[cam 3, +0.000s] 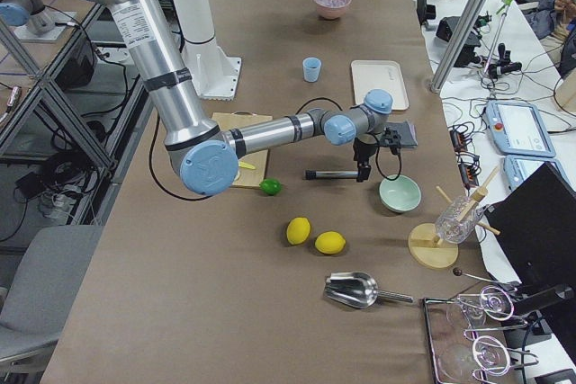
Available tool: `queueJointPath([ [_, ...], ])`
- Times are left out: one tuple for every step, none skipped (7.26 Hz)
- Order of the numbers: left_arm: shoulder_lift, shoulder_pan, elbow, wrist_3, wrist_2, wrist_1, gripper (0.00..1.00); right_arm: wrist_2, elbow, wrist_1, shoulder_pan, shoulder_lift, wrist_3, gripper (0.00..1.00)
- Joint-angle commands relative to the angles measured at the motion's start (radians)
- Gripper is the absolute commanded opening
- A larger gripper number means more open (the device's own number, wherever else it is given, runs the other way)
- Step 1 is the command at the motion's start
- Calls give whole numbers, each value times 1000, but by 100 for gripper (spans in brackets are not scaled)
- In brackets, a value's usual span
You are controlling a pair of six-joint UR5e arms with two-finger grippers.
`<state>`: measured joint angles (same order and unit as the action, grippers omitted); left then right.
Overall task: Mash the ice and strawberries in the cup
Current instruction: 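Lower the right gripper and grasp the steel muddler upright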
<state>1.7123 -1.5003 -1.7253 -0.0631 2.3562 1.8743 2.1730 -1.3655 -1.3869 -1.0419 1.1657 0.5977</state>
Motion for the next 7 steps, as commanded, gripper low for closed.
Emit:
queueJointPath([
  [12, 0, 4, 0, -2, 0, 98, 13, 26, 2, 16, -9, 5, 99],
  [13, 0, 1, -1, -2, 0, 98, 13, 26, 2, 28, -24, 19, 99],
  [13, 0, 1, -1, -2, 0, 98, 11, 26, 2, 49, -26, 39, 99],
  [13, 0, 3, 0, -2, 0, 98, 10, 25, 3, 62, -26, 39, 99],
  [12, 0, 1, 0, -2, 0, 98, 1, 26, 5, 77, -24, 37, 97],
  [10, 0, 1, 0, -2, 0, 98, 1, 28, 3, 79, -21, 36, 83],
  [6, 0, 3, -1, -2, 18, 98, 2, 28, 3, 79, -20, 36, 70],
])
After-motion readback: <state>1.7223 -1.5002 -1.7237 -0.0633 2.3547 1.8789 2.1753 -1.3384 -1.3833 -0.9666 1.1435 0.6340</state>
